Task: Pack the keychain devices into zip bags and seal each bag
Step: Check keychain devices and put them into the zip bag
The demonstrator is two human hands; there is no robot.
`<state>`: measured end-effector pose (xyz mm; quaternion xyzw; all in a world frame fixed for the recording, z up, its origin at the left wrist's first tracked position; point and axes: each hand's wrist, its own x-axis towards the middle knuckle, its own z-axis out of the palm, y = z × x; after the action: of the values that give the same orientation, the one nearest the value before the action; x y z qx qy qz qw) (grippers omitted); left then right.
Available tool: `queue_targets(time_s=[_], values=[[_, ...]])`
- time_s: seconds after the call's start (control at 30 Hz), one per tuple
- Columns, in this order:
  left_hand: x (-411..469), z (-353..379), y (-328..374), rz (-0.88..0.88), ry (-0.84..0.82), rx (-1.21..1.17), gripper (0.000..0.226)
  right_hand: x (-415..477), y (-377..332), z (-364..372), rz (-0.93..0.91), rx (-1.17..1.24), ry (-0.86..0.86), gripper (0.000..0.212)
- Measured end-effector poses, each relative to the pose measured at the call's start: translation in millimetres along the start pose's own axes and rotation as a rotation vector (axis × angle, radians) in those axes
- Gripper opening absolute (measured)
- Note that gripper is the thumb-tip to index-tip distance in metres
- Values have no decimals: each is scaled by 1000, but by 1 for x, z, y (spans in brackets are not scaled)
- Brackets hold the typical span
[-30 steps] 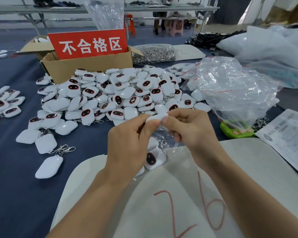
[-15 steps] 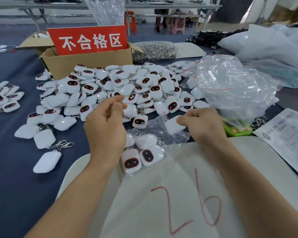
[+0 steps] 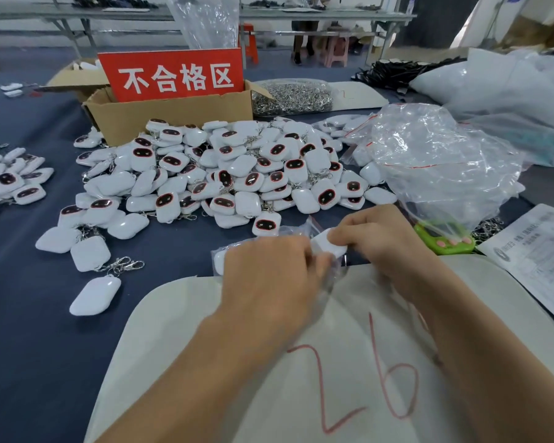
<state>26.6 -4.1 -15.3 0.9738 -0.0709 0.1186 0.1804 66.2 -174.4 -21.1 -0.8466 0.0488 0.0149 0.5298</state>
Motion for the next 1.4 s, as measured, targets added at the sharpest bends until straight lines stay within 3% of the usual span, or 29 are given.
queue_targets(time_s=[0.13, 0.3, 0.37, 0.5, 0.7, 0.8, 0.93, 1.03, 1.1, 1.27, 1.33, 1.4], values=[[-7, 7, 5, -31, -31, 12, 46, 0, 0, -7, -10, 19, -91, 28], [-2, 6, -1, -174, -26, -211, 31, -1, 0, -5, -58, 10, -158, 29], [-2, 6, -2, -157, 16, -158, 38, -2, -2, -4, -70, 18, -171, 35], [0, 9, -6, -101, 19, -84, 51, -1, -3, -4, -51, 78, -194, 25], [4, 9, -11, -159, -2, -328, 26, -1, -4, -3, -38, 73, -184, 25], [0, 8, -10, -117, 84, -441, 21, -4, -6, -2, -58, 73, -178, 33], [-7, 2, -3, 13, 349, -704, 19, -13, -13, 0, -113, 88, -254, 39], [-15, 1, 6, 70, 357, -732, 18, -19, -19, 15, -233, 95, -182, 19], [-16, -1, 7, 84, 373, -756, 17, -21, -19, 27, -278, 157, -129, 24], [-16, -7, 0, 127, 435, -731, 19, -26, -22, 31, -343, -200, -325, 25], [-15, -7, -2, 110, 454, -679, 19, -26, -26, 31, -338, -73, -346, 24], [-7, -7, -10, 57, 503, -641, 16, -18, -24, 30, -275, 274, -143, 23]])
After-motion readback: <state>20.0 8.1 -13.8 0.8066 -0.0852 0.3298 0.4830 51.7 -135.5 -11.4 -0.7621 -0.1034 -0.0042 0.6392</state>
